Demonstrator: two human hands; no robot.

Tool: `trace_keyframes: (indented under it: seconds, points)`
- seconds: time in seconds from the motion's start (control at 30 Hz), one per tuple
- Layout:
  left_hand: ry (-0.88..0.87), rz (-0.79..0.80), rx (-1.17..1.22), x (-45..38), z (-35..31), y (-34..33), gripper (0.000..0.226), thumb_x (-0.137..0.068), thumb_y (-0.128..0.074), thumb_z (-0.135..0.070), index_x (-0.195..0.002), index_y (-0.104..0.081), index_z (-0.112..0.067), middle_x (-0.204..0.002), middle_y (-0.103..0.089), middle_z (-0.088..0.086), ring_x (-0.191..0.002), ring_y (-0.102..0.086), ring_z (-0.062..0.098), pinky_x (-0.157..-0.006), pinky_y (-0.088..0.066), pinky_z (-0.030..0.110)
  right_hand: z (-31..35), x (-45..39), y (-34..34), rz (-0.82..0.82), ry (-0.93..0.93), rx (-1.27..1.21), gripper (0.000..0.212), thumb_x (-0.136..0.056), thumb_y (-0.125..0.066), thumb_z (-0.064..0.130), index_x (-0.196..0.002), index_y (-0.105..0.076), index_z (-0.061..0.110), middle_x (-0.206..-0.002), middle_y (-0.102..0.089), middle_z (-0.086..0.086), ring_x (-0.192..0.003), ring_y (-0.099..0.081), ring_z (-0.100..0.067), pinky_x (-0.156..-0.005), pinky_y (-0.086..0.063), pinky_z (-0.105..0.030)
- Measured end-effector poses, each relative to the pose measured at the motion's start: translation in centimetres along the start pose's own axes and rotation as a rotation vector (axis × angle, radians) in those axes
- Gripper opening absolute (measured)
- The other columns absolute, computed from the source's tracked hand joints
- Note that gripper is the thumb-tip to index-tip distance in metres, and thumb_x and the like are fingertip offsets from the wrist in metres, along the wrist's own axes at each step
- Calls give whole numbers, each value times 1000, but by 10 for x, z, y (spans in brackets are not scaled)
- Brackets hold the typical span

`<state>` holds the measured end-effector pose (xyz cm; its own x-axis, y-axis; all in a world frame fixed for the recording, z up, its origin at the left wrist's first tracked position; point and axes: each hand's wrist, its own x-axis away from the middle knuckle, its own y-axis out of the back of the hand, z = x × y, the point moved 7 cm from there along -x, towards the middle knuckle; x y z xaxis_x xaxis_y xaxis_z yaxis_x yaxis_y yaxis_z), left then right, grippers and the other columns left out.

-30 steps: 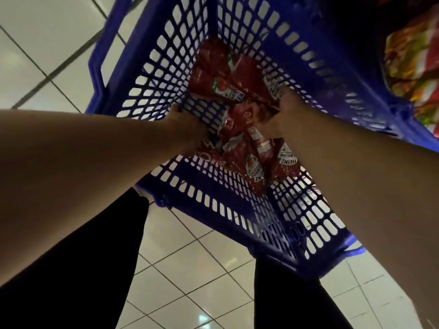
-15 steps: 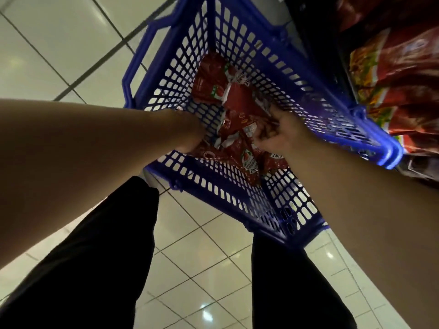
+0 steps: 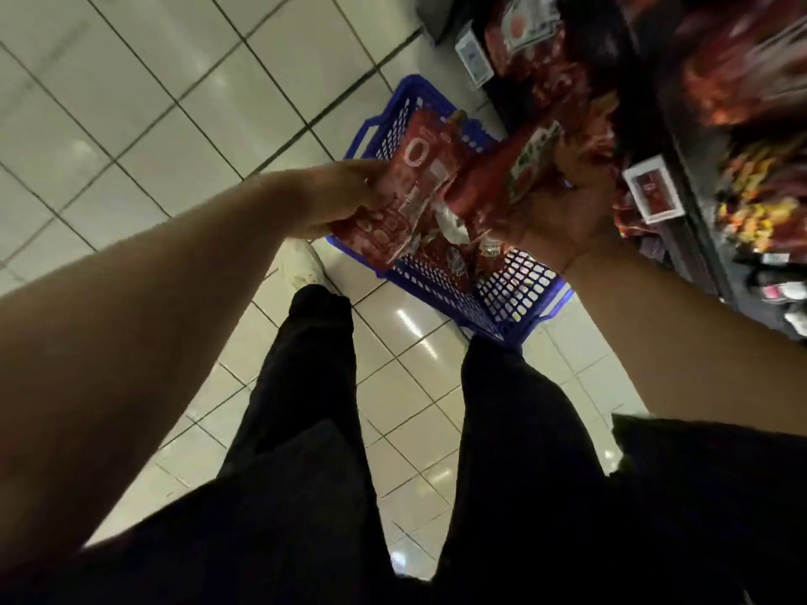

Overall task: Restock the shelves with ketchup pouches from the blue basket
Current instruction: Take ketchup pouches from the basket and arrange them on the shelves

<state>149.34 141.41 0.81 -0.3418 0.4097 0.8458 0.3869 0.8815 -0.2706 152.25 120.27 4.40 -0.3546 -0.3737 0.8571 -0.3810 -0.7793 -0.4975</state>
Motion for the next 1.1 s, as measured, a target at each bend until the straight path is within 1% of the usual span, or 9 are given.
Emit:
trace_keyframes:
  seconds: [0.1,0.2,0.27,0.33,0.43,0.63,0.8,0.93,1.1]
  points:
    - [-86,56,225,71,-29,-11,30,-101,-48,-10,-126,-59,-25,-110,-76,5,-102,-74,26,-76,-61,32,10,47,-48,11,77,106,55,-68,-74,33,-117,-64,9,-115,-69,-14,-105,-68,-32,-98,-52,-53]
    - [-227,186,345,134,-67,-27,48,-99,-47,-13,-145,-40,-3,-125,-62,23,-106,-67,36,-80,-60,37,2,96,-83,23,112,64,40,-79,-67,35,-110,-68,9,-93,-74,-12,-86,-73,-29,-78,-60,-45]
    - [-265,202,301,169,-90,-36,51,-97,-55,-13,-145,-40,-3,-133,-59,26,-113,-64,42,-88,-59,43,-7,131,-109,88,158,105,35,-89,-62,41,-100,-74,9,-88,-76,-10,-81,-74,-27,-73,-60,-38]
    - [-283,90,171,201,-111,-40,55,-86,-76,-15,-135,-51,-8,-124,-69,16,-110,-69,36,-88,-60,44,-17,163,-126,46,211,218,40,-95,-58,47,-99,-77,12,-93,-77,-8,-84,-74,-25,-78,-60,-38]
    - [-357,-65,-26,239,-145,-52,54,-73,-89,-13,-122,-64,-12,-109,-77,7,-97,-75,26,-81,-63,40,-32,207,-138,-58,285,323,55,-91,-65,45,-131,-65,8,-128,-67,-19,-114,-66,-36,-100,-53,-54]
    - [-451,7,-4,296,-196,-97,65,-64,-86,-13,-124,-60,-10,-108,-75,16,-88,-75,33,-69,-60,38,-40,281,-153,-281,491,277,41,-83,-79,32,-113,-71,6,-95,-78,-15,-75,-75,-28,-69,-63,-44]
    - [-414,186,92,317,-216,-146,50,-78,-68,-18,-126,-61,-5,-106,-70,20,-86,-71,32,-74,-61,42,-39,316,-172,-119,571,60,58,-80,-79,35,-128,-65,6,-121,-69,-25,-104,-69,-41,-87,-58,-52]
    - [-375,287,283,319,-222,-187,60,-89,-61,-29,-140,-51,2,-120,-64,24,-102,-65,36,-97,-52,49,-37,336,-188,53,626,-49,33,-93,-67,35,-113,-77,12,-117,-73,-19,-96,-74,-32,-77,-60,-39]
    - [-445,97,171,314,-247,-206,50,-97,-59,-41,-133,-62,-7,-124,-68,23,-112,-66,40,-100,-53,52,-9,363,-178,11,704,-19,52,-88,-72,35,-128,-65,3,-119,-70,-23,-95,-71,-35,-83,-58,-43]
